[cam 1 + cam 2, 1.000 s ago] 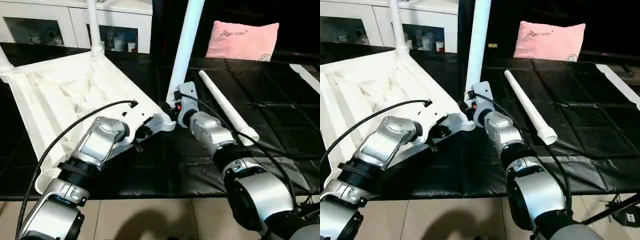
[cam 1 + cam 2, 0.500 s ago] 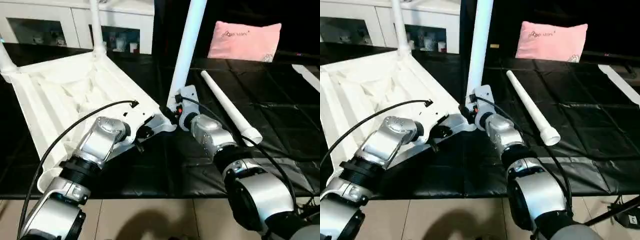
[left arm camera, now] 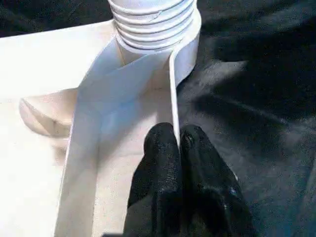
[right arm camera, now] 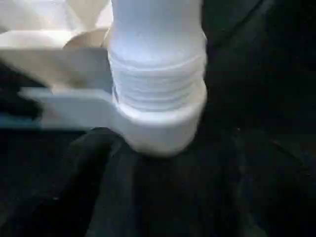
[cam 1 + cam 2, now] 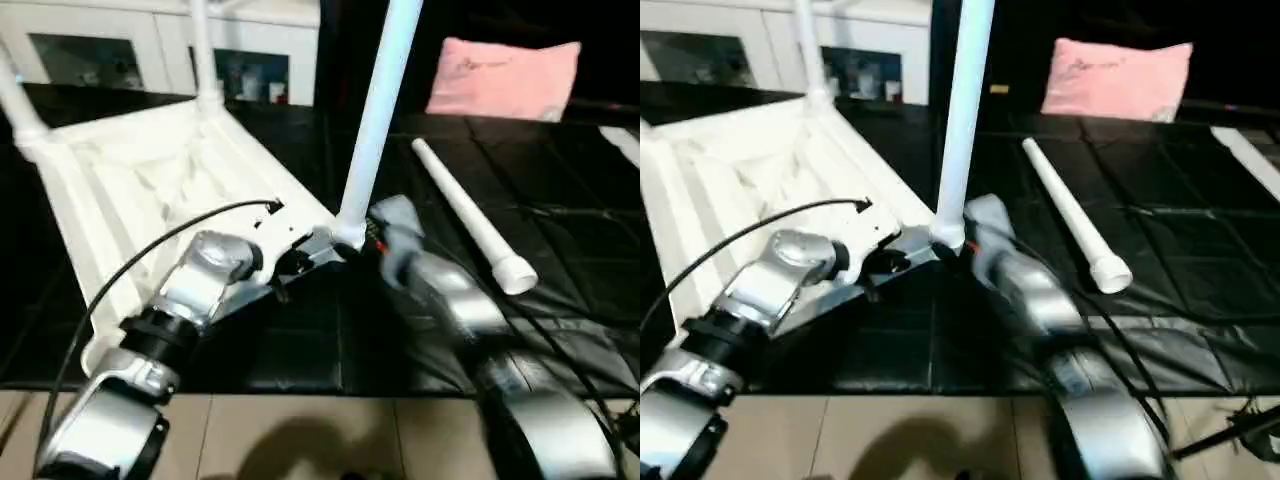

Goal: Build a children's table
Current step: Rotate leg to tighten

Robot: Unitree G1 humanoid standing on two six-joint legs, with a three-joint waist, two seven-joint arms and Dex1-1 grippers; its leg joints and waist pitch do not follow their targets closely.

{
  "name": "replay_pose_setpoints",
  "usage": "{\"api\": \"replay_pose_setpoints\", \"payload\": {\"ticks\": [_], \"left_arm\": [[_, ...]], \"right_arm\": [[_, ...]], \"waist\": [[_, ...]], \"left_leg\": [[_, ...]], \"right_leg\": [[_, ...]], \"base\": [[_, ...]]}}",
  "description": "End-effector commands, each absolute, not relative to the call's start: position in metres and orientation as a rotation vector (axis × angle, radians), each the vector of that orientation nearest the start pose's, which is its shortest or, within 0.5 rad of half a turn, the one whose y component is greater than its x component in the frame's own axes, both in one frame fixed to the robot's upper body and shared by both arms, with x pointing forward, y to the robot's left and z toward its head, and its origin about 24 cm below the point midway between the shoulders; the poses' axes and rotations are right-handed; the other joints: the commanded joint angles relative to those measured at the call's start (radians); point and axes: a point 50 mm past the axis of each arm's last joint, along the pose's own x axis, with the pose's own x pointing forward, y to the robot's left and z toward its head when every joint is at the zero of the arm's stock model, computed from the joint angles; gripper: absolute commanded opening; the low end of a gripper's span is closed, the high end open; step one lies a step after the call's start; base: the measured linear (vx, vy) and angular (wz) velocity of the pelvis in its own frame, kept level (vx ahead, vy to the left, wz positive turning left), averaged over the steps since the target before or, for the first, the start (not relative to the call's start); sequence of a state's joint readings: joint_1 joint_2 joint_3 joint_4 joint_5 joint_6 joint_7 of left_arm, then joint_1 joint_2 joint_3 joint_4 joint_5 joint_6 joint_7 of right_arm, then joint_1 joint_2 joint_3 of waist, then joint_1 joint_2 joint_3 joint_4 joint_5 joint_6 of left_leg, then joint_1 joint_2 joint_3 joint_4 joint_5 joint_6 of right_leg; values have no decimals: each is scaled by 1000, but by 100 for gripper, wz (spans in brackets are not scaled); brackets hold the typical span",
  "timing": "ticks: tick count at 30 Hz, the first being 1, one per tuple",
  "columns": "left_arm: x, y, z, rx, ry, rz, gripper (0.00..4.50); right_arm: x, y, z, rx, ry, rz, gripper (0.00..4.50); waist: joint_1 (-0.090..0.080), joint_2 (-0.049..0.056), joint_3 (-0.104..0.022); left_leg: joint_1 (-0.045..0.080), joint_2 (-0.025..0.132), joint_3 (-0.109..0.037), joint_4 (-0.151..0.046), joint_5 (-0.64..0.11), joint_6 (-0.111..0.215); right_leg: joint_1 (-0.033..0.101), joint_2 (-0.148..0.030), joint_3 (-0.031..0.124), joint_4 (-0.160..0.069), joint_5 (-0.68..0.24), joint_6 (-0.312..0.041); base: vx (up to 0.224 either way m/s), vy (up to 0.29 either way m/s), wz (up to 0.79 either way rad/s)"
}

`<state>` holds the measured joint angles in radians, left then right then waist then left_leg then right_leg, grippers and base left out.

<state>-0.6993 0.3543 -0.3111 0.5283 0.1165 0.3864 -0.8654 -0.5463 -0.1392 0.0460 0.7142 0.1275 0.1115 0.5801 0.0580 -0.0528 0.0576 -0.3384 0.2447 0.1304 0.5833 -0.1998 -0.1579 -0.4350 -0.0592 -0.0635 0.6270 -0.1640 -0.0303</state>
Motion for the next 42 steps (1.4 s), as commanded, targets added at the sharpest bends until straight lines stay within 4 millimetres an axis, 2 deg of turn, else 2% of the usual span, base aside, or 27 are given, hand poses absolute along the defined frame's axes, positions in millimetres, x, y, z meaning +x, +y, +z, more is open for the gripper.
{"api": "replay_pose_setpoints", "payload": {"ticks": [1,3,5,6,8,10,12,22,23,26,28,32,38,42], "left_arm": [[344,132,66,585,566,-959,0],[345,135,65,601,585,-956,0],[345,135,65,601,585,-956,0],[349,135,67,570,560,-917,0],[350,134,68,559,555,-919,0],[351,134,70,547,547,-920,44],[352,134,71,542,546,-911,61],[356,137,70,503,541,-858,61],[356,136,72,487,531,-861,27],[356,134,74,470,519,-871,24],[356,134,74,464,512,-877,5],[354,135,71,461,528,-897,5],[347,137,60,538,539,-978,5],[337,139,58,568,515,-1128,5]], "right_arm": [[336,-124,41,28,256,669,447],[330,-131,44,-27,228,661,447],[330,-131,44,-27,228,661,447],[321,-139,47,15,238,652,447],[318,-142,47,24,245,643,447],[315,-144,48,38,251,641,450],[312,-144,51,44,232,653,450],[305,-143,55,6,219,631,450],[305,-143,54,11,225,632,450],[304,-142,54,18,236,643,450],[303,-141,53,18,237,648,450],[301,-140,54,3,235,660,450],[300,-140,57,6,219,694,450],[303,-147,63,-24,184,747,450]], "waist": [[1,21,-69],[2,21,-67],[3,21,-68],[3,23,-66],[5,22,-67],[6,21,-66],[5,19,-66],[5,17,-65],[4,18,-65],[4,19,-67],[2,19,-67],[2,18,-67],[3,18,-70],[6,16,-70]], "left_leg": [[-18,-34,37,-65,-165,19],[-16,-34,38,-65,-163,19],[-16,-35,39,-64,-156,18],[-17,-37,40,-64,-156,18],[-16,-36,38,-64,-152,23],[-16,-36,39,-66,-171,21],[-17,-36,38,-66,-181,22],[-19,-36,38,-66,-163,21],[-19,-36,38,-66,-166,20],[-19,-33,36,-67,-162,20],[-20,-33,36,-68,-159,20],[-19,-34,38,-67,-161,21],[-19,-34,39,-65,-133,28],[-18,-33,40,-65,-135,33]], "right_leg": [[83,-43,38,-82,-225,-169],[81,-41,38,-87,-232,-159],[81,-41,38,-86,-225,-160],[82,-38,38,-89,-224,-160],[84,-39,38,-88,-217,-157],[81,-41,37,-93,-257,-148],[80,-40,35,-96,-288,-136],[80,-42,36,-96,-288,-128],[79,-42,35,-97,-296,-126],[80,-43,34,-96,-279,-135],[80,-43,34,-95,-261,-141],[80,-43,35,-96,-255,-146],[83,-43,37,-90,-205,-156],[83,-46,38,-91,-218,-151]], "base": [[0,0,0],[0,0,0],[0,0,0],[0,0,0],[0,0,0],[0,0,0],[0,0,0],[0,0,0],[0,0,0],[0,0,0],[0,0,0],[0,0,0],[0,0,0],[0,0,0]]}}
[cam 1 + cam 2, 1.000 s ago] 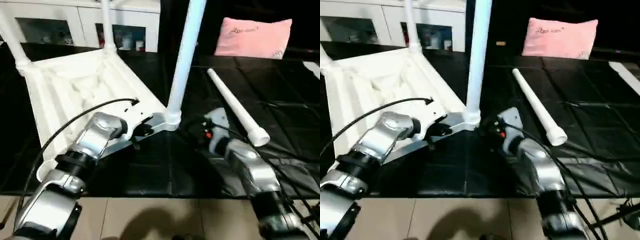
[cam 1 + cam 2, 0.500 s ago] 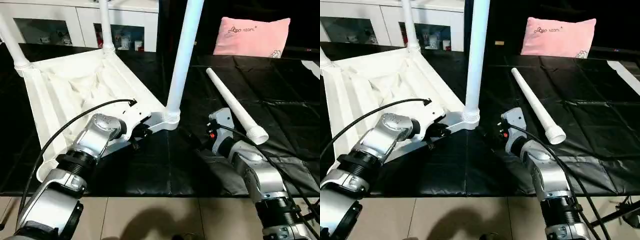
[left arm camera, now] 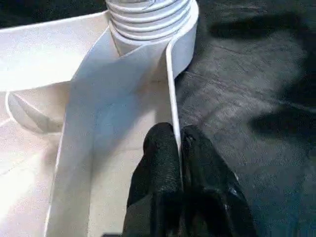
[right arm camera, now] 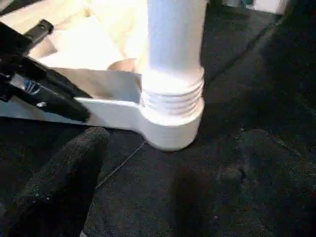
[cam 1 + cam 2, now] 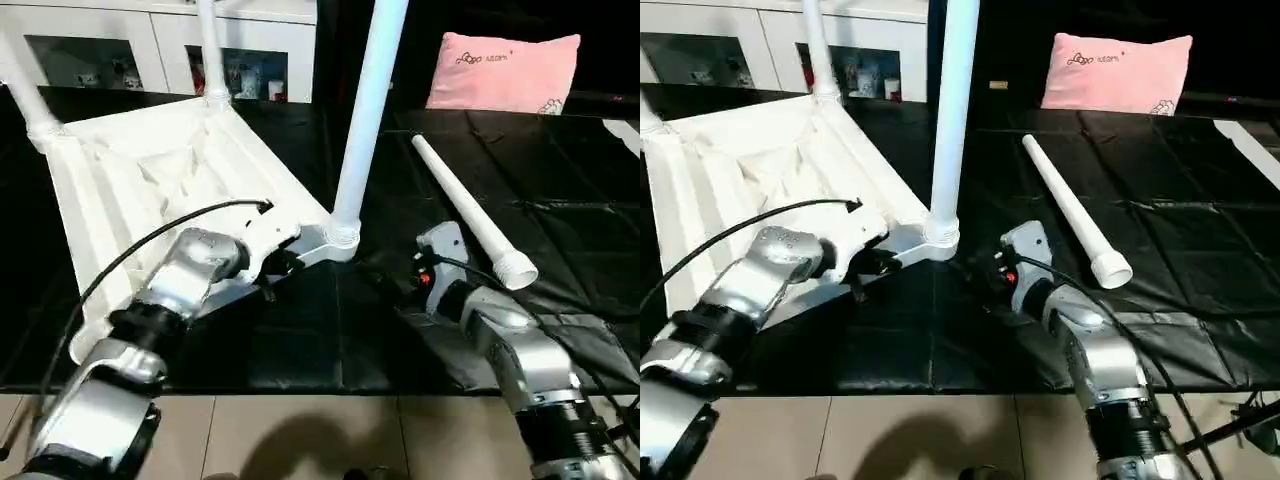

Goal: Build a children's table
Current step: Rotate leg to tighten

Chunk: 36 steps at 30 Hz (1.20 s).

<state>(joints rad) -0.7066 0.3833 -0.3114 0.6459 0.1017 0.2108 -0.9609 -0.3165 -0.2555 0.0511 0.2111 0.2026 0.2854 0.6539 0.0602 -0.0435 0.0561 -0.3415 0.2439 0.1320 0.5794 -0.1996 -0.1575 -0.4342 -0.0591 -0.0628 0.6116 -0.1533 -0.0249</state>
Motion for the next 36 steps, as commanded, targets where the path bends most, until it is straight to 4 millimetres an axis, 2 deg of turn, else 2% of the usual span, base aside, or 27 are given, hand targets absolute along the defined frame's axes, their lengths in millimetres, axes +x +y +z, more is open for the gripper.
{"api": "replay_pose_setpoints", "payload": {"ticks": [1,3,7,10,13,15,18,23,24,26,27,29,30,34,36], "left_arm": [[336,139,58,579,503,-1158,5],[331,140,59,581,503,-1239,5],[326,143,59,643,489,-1345,5],[321,144,60,658,495,-1440,5],[319,143,62,660,493,-1492,5],[315,142,63,671,495,-1558,5],[312,142,63,686,496,-1606,5],[310,140,62,706,496,-1638,5],[310,140,62,707,497,-1638,0],[310,140,62,709,499,-1637,0],[310,141,62,713,503,-1636,0],[311,142,62,715,504,-1636,0],[311,143,62,715,505,-1636,0],[311,144,62,716,509,-1634,0],[311,145,62,717,512,-1633,0]], "right_arm": [[303,-148,64,-36,180,765,450],[302,-149,68,-69,166,848,450],[297,-149,71,-133,175,1007,450],[294,-149,69,-196,207,1129,450],[295,-149,69,-223,219,1173,450],[297,-147,69,-237,231,1227,450],[301,-145,69,-248,230,1267,450],[300,-139,68,-246,231,1383,450],[300,-139,67,-244,238,1400,420],[299,-139,66,-243,245,1419,412],[299,-139,65,-236,255,1439,394],[299,-139,65,-234,261,1453,394],[300,-140,64,-233,263,1460,374],[300,-140,64,-234,266,1471,357],[300,-141,63,-236,268,1481,329]], "waist": [[4,6,-68],[8,9,-68],[18,13,-69],[24,11,-70],[27,9,-74],[25,7,-73],[27,6,-74],[28,5,-75],[28,5,-74],[29,6,-75],[29,5,-75],[29,6,-76],[29,7,-77],[30,8,-78],[30,9,-79]], "left_leg": [[-15,-32,39,-61,-138,33],[-13,-30,39,-61,-149,38],[-9,-26,40,-60,-150,42],[-9,-25,41,-60,-139,43],[-10,-26,41,-57,-115,44],[-13,-27,41,-57,-119,44],[-11,-26,43,-56,-116,45],[-12,-25,43,-54,-120,51],[-12,-25,43,-54,-121,52],[-12,-25,43,-53,-125,54],[-13,-25,43,-53,-122,53],[-13,-25,43,-53,-121,52],[-12,-25,42,-52,-119,52],[-12,-25,42,-51,-103,55],[-12,-25,42,-50,-101,55]], "right_leg": [[81,-45,37,-75,-229,-157],[79,-46,37,-76,-245,-159],[78,-46,37,-72,-215,-171],[80,-46,38,-65,-173,-187],[82,-46,38,-56,-120,-208],[85,-48,37,-56,-131,-211],[83,-48,38,-55,-132,-214],[84,-48,37,-52,-131,-219],[84,-49,36,-53,-135,-219],[85,-49,36,-54,-139,-220],[85,-48,36,-53,-137,-220],[85,-48,36,-53,-142,-219],[84,-48,36,-51,-137,-223],[86,-47,35,-48,-106,-230],[86,-47,35,-47,-97,-233]], "base": [[0,0,0],[0,0,0],[0,0,0],[0,0,0],[0,0,0],[0,0,0],[0,0,0],[0,0,0],[0,0,0],[0,0,0],[0,0,0],[0,0,0],[0,0,0],[0,0,0],[0,0,0]]}}
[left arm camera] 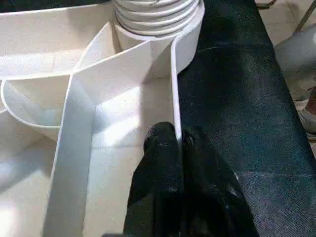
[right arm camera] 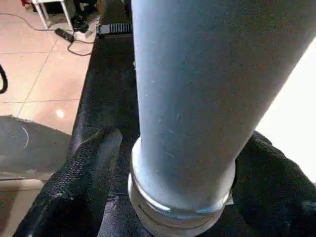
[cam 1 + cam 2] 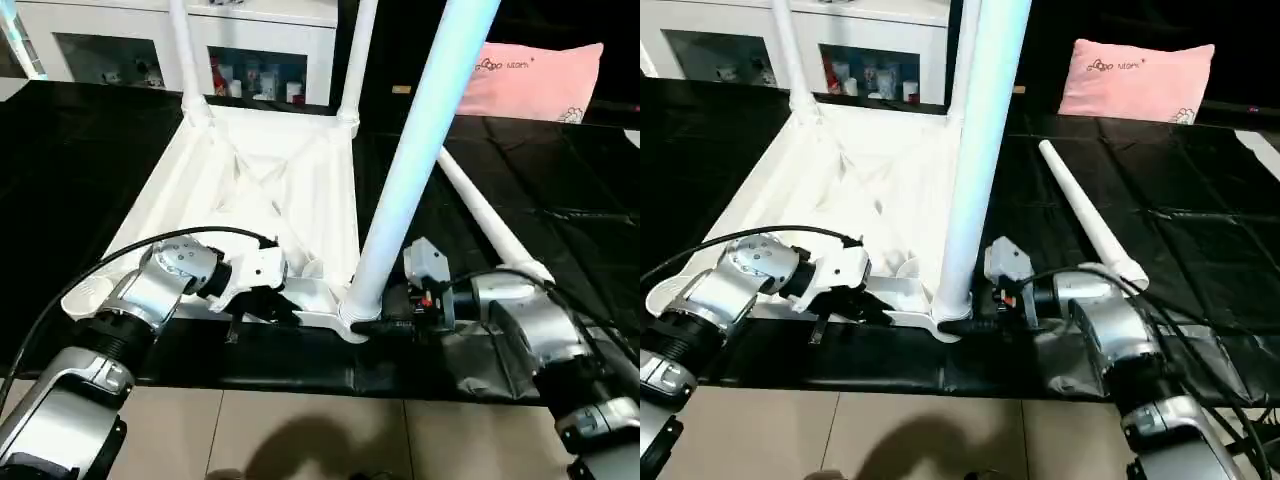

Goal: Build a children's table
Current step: Rotate leg to tighten

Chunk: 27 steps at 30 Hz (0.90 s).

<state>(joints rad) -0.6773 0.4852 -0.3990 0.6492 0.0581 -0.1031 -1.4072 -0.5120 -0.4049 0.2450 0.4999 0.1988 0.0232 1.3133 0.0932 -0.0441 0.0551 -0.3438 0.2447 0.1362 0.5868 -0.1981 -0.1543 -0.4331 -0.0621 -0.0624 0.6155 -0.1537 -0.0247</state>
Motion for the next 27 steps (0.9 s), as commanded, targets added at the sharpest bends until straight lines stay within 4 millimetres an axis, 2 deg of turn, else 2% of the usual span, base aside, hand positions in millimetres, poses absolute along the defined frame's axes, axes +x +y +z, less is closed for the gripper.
{"api": "replay_pose_setpoints", "payload": {"ticks": [1,4,8,9,12,22,27], "left_arm": [[312,145,62,717,513,-1632,0],[312,146,61,717,518,-1631,0],[312,148,61,715,526,-1632,0],[312,148,61,714,530,-1634,0],[312,149,61,714,533,-1635,0],[311,151,59,704,547,-1636,0],[314,145,61,607,529,-1585,0]], "right_arm": [[300,-141,62,-236,269,1484,329],[300,-141,61,-232,273,1491,294],[298,-141,59,-221,285,1506,277],[298,-141,59,-219,288,1509,266],[298,-141,58,-216,293,1515,264],[295,-138,54,-215,302,1534,262],[292,-135,50,-150,312,1492,262]], "waist": [[-3,10,-78],[-1,10,-78],[0,10,-77],[1,14,-77],[1,12,-78],[1,17,-78],[2,21,-79]], "left_leg": [[-9,-26,38,-58,-104,52],[-9,-26,39,-57,-109,55],[-10,-26,38,-58,-121,51],[-9,-26,38,-58,-126,47],[-9,-26,38,-57,-119,48],[-9,-27,37,-57,-127,46],[-9,-27,37,-57,-123,46]], "right_leg": [[84,-44,34,-50,-93,-238],[85,-43,34,-50,-89,-241],[85,-44,34,-53,-117,-234],[85,-44,34,-54,-126,-231],[85,-43,33,-52,-112,-233],[86,-42,33,-52,-107,-239],[87,-40,32,-49,-86,-247]], "base": [[0,0,0],[0,0,0],[0,0,0],[0,0,0],[0,0,0],[0,0,0],[0,0,0]]}}
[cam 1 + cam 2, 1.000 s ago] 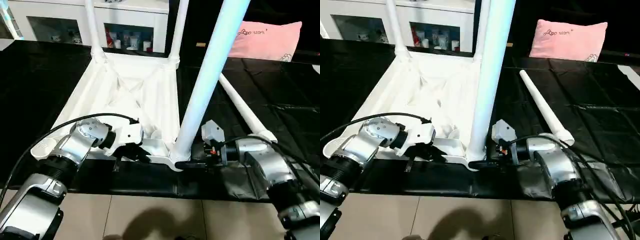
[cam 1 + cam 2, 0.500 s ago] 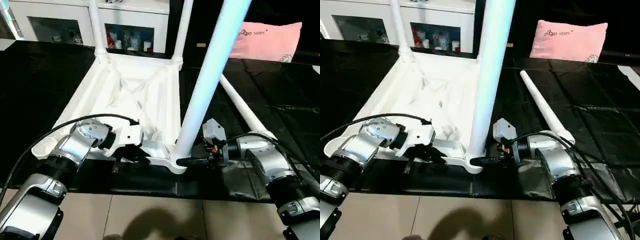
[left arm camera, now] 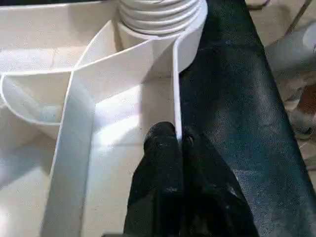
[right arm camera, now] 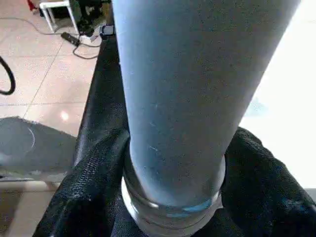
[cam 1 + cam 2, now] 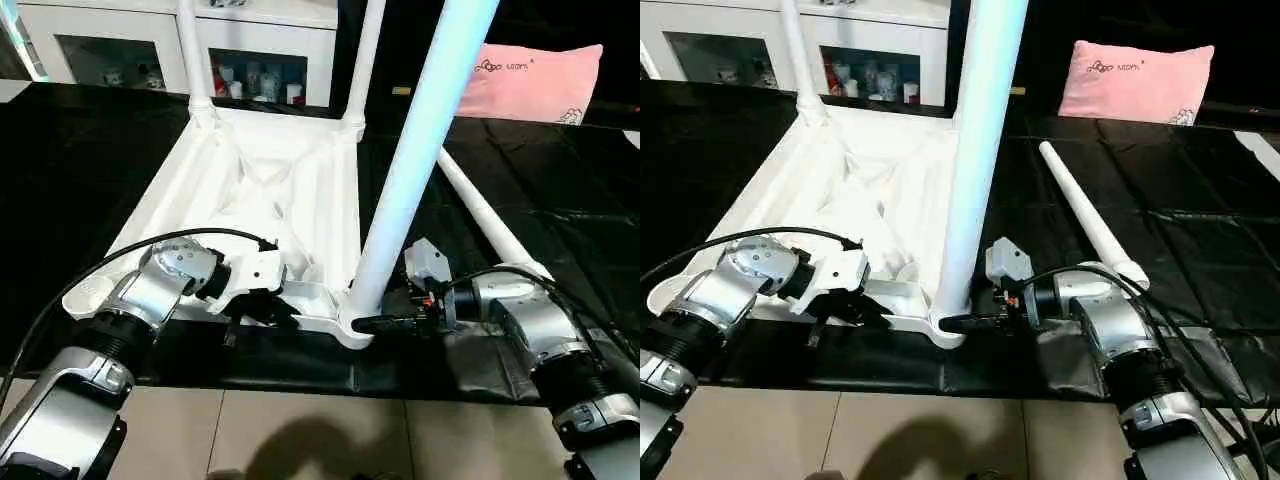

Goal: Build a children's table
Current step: Rotate leg to tighten

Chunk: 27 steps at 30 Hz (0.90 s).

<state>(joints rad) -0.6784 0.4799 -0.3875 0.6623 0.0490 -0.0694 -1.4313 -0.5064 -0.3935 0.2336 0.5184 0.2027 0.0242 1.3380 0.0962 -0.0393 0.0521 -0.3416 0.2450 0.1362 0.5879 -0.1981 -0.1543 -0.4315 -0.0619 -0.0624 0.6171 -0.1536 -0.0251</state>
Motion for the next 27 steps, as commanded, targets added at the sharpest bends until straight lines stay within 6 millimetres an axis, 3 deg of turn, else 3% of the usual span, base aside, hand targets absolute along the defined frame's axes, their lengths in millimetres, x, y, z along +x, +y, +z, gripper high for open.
{"api": "replay_pose_setpoints", "payload": {"ticks": [1,4,5,6,8,10,11,13,15,16,18,23,25,27], "left_arm": [[317,141,63,563,511,-1538,0],[326,130,69,467,469,-1415,0],[330,125,72,429,453,-1363,0],[333,120,75,388,440,-1319,0],[338,108,81,323,421,-1246,0],[344,97,85,276,419,-1163,0],[347,92,87,263,416,-1117,0],[351,83,89,256,413,-1065,0],[352,79,90,255,416,-1049,0],[352,73,89,269,427,-1029,0],[352,71,89,288,438,-1012,0],[353,78,84,376,456,-973,0],[353,81,82,407,465,-965,0],[354,85,80,429,475,-951,0]], "right_arm": [[294,-133,48,-119,317,1439,262],[301,-127,40,-87,339,1280,262],[305,-124,36,-87,356,1211,262],[308,-121,32,-84,376,1142,262],[315,-112,26,-22,400,1030,262],[323,-98,24,52,421,922,261],[327,-90,24,79,434,877,261],[332,-77,23,93,451,816,261],[335,-70,24,104,463,785,261],[338,-60,25,95,476,753,261],[340,-55,26,102,483,740,261],[344,-56,28,156,491,689,261],[343,-58,27,141,489,689,305],[344,-60,26,127,490,673,317]], "waist": [[0,17,-75],[-4,16,-71],[-9,17,-64],[-14,15,-58],[-27,11,-58],[-45,6,-60],[-47,5,-59],[-52,8,-59],[-57,5,-61],[-62,9,-62],[-63,9,-60],[-62,15,-63],[-61,16,-63],[-60,16,-62]], "left_leg": [[-10,-27,37,-58,-130,44],[-9,-29,37,-61,-161,31],[-5,-30,38,-64,-190,15],[-3,-35,35,-66,-234,2],[-7,-39,29,-68,-252,-8],[-10,-46,27,-63,-239,-1],[-3,-50,29,-57,-246,14],[0,-51,29,-56,-255,19],[-8,-51,24,-59,-247,21],[-12,-46,22,-63,-244,20],[-1,-47,23,-61,-272,24],[-2,-41,23,-67,-266,33],[-2,-40,24,-68,-265,32],[0,-41,25,-67,-277,33]], "right_leg": [[84,-40,32,-52,-96,-246],[84,-42,32,-62,-167,-228],[78,-42,31,-70,-240,-210],[79,-43,26,-83,-372,-170],[83,-47,19,-93,-496,-116],[80,-46,12,-107,-559,-73],[71,-44,10,-117,-580,-63],[66,-41,7,-119,-591,-64],[73,-41,1,-118,-586,-58],[72,-41,4,-111,-536,-73],[64,-39,4,-114,-530,-81],[68,-39,13,-102,-433,-125],[69,-40,16,-98,-404,-142],[68,-42,16,-101,-420,-144]], "base": [[0,0,0],[0,0,0],[0,0,0],[0,0,0],[-25,1,-5],[0,0,0],[0,0,0],[0,0,0],[0,0,0],[0,0,0],[0,0,0],[0,0,0],[0,0,0],[0,0,0]]}}
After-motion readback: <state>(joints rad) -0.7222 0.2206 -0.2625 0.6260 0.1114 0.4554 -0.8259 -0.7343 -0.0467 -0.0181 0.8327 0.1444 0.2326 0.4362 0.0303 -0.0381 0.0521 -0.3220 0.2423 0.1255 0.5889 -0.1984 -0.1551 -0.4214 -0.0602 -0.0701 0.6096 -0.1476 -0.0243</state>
